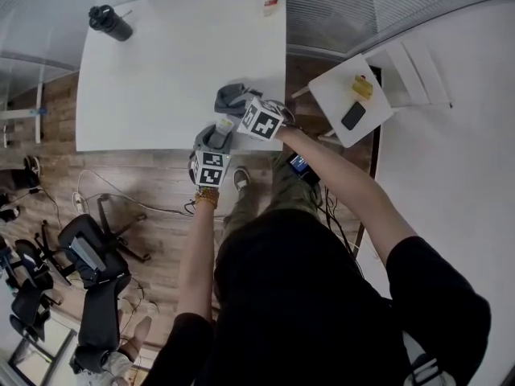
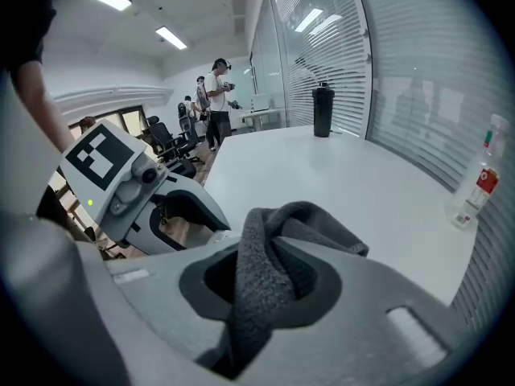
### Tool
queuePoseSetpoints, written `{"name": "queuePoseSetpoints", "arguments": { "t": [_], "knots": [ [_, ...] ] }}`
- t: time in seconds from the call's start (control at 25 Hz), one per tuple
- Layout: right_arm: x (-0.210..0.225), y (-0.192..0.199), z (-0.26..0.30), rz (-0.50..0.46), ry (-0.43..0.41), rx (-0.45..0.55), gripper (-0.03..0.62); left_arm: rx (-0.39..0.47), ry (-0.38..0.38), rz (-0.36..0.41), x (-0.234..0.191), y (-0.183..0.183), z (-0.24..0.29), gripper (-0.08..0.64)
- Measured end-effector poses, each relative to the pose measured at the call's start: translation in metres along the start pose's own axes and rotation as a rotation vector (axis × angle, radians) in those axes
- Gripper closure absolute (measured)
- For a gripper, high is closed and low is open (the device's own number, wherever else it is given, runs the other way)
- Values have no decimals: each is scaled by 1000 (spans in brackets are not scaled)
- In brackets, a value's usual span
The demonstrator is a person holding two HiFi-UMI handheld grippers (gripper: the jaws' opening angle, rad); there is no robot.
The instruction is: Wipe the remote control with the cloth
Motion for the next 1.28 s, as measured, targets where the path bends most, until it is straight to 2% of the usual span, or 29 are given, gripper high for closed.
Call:
{"name": "queuePoseSetpoints", "arguments": {
  "t": [0.08,0.2,0.24,0.32,0.4,0.48,0.52,0.6,0.72,0.88,0.96,1.08,1.28],
  "knots": [
    [-14,3,2,13,-43,3,543,-2,4,-1,4,-1,-2,360],
    [-52,11,13,8,-166,-24,552,-2,9,-10,10,2,0,360],
    [-60,8,17,-10,-173,-26,558,-2,7,-8,9,3,0,360],
    [-65,8,22,26,-214,-15,560,-5,7,1,7,5,-2,361],
    [-65,10,15,62,-350,3,558,-9,8,-1,7,4,-2,360],
    [-65,8,-4,14,-476,41,558,-4,6,-5,8,6,2,360],
    [-64,5,-16,-24,-499,71,558,3,2,-2,8,7,3,360],
    [-54,-3,-39,-78,-479,144,558,12,-1,6,6,7,4,360],
    [-27,-15,-71,-101,-418,222,558,-1,5,10,4,4,0,360],
    [5,-9,-102,-184,-335,180,558,5,9,15,7,3,-1,360],
    [25,-6,-108,-184,-268,167,558,8,7,17,6,3,-2,360],
    [47,-3,-120,-188,-214,140,558,13,12,17,7,0,-1,360],
    [66,-4,-139,-256,-104,77,558,15,22,20,4,3,-3,360]
  ]
}}
Point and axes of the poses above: the fingertips, and each gripper's own axes: z forward along the fingers, x to its right, y out of its underside, the point moved 5 cm from there along -z, backward along the fingers, and after that the axes turned 9 degrees about -x, right-handed, at the moved point
